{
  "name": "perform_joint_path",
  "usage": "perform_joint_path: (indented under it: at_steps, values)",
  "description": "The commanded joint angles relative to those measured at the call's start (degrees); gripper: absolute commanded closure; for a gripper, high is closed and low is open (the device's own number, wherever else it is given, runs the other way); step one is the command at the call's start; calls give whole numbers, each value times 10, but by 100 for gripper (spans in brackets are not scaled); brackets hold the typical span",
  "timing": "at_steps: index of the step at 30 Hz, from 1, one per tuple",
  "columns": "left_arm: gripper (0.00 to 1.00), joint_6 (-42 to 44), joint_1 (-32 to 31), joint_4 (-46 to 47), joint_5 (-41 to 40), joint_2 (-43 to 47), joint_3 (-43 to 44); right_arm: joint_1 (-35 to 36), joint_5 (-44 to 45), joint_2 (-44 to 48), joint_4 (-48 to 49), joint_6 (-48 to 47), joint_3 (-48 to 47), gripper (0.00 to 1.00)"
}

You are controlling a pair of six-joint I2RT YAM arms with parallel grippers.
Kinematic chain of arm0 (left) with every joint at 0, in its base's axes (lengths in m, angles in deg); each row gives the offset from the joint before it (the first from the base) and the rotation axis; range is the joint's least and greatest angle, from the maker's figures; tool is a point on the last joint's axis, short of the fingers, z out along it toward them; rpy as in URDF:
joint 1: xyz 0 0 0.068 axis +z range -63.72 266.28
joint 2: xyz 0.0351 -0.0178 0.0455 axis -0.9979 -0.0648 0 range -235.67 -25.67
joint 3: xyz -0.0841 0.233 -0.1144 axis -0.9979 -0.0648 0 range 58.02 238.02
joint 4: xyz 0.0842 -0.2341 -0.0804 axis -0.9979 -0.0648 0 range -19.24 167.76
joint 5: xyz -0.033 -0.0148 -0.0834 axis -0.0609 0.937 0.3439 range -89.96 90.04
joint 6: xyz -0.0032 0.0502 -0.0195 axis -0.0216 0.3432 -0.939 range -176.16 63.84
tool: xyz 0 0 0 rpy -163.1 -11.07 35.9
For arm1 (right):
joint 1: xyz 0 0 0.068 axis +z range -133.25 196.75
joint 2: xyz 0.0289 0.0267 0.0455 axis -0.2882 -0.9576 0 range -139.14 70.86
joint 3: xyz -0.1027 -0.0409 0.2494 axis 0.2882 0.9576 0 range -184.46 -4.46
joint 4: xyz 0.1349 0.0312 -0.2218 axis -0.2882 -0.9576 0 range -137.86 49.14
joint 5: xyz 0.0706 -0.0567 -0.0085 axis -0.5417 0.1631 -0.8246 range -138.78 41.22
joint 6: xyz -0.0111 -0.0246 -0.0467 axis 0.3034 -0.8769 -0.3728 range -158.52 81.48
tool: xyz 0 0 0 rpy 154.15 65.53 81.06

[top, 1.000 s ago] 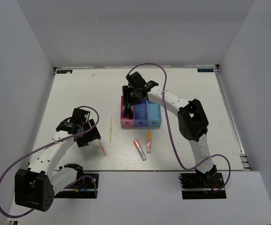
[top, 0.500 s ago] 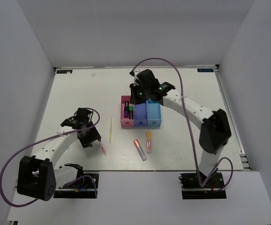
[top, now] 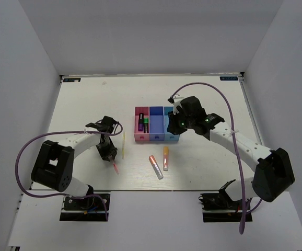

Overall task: Sort the stationery into containers
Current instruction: Pick up the pen from the center of the board, then place the pen in the storage box.

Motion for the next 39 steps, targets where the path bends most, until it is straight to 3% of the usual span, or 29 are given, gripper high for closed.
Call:
perform_joint_path:
  at_steps: [1,4,8,10,11,12,13,16,17,21,22,25,30,35,39]
  values:
    - [65,-12,-8,19,-31,-9,7,-13,-15,44,25,-6,20,77]
    - [72,-12,-8,23,-35,-14,-9,-24,-25,65,32,-1,31,77]
    - [91,-5,-7,20,-29,-12,-7,-42,-39,101,25,-1,53,72]
    - [98,8,-16,6,-30,4,16,-52,-39,109,19,-15,57,51]
    - [100,14,-29,-1,-35,16,27,-53,-35,120,12,-30,61,27]
    - [100,19,-46,-22,-45,22,68,-55,-31,127,9,-36,64,25]
    - [100,35,-55,-27,-50,37,82,-62,-22,132,3,-49,69,26]
    - [100,49,-101,-61,-54,37,177,-74,10,157,5,-81,85,93]
    - [100,65,-130,-69,-57,29,220,-76,17,160,5,-83,89,100]
    - [100,103,-172,-75,-63,-37,339,-93,73,164,-2,-116,84,100]
    - [100,106,-182,-78,-63,-52,402,-97,73,164,-3,-121,86,95]
    - [100,125,-196,-80,-64,-129,483,-111,72,165,1,-126,92,87]
    - [100,154,-201,-66,-72,-252,617,-133,55,167,2,-126,95,86]
    - [100,166,-200,-47,-94,-312,668,-150,22,172,2,-124,103,83]
    - [94,166,-201,-24,-94,-323,657,-159,4,173,0,-122,103,66]
